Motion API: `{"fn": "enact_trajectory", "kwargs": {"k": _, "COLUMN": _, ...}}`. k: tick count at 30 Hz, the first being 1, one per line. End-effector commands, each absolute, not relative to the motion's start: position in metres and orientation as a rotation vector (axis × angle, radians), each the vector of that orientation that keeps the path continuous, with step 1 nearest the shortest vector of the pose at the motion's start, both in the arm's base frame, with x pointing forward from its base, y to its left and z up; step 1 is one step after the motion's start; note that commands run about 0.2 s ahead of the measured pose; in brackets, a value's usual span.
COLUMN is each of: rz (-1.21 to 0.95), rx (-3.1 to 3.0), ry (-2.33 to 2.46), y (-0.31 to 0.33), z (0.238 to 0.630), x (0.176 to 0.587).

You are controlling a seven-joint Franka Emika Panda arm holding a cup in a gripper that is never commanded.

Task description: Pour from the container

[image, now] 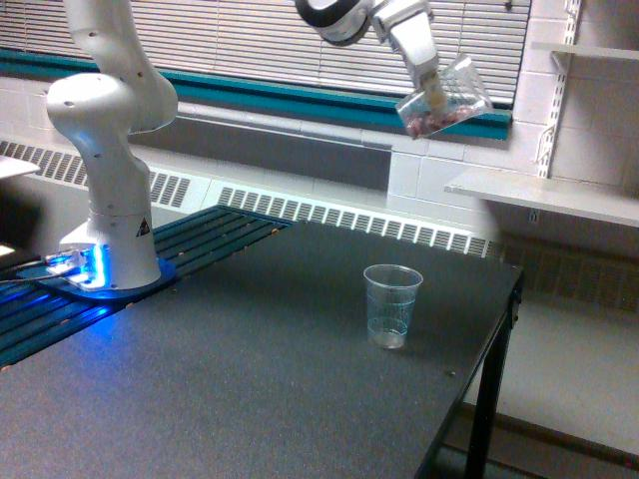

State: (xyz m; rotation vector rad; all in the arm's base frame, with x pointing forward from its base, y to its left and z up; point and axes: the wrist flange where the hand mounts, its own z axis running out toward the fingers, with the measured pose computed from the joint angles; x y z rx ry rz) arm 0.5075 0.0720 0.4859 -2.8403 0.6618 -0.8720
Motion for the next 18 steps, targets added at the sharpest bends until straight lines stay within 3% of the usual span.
{"fn": "enact_trajectory", "kwargs": {"k": 1, "rz": -0.840, "rx": -2.843, "ry": 0.654, "y": 0.065, "z": 0.469, "x": 0.494}}
{"fn": "enact_trajectory", "kwargs": {"k": 18, "rz": -0.682, "rx": -2.896, "ry": 0.666, "y": 0.037, "z": 0.421, "x": 0.474}}
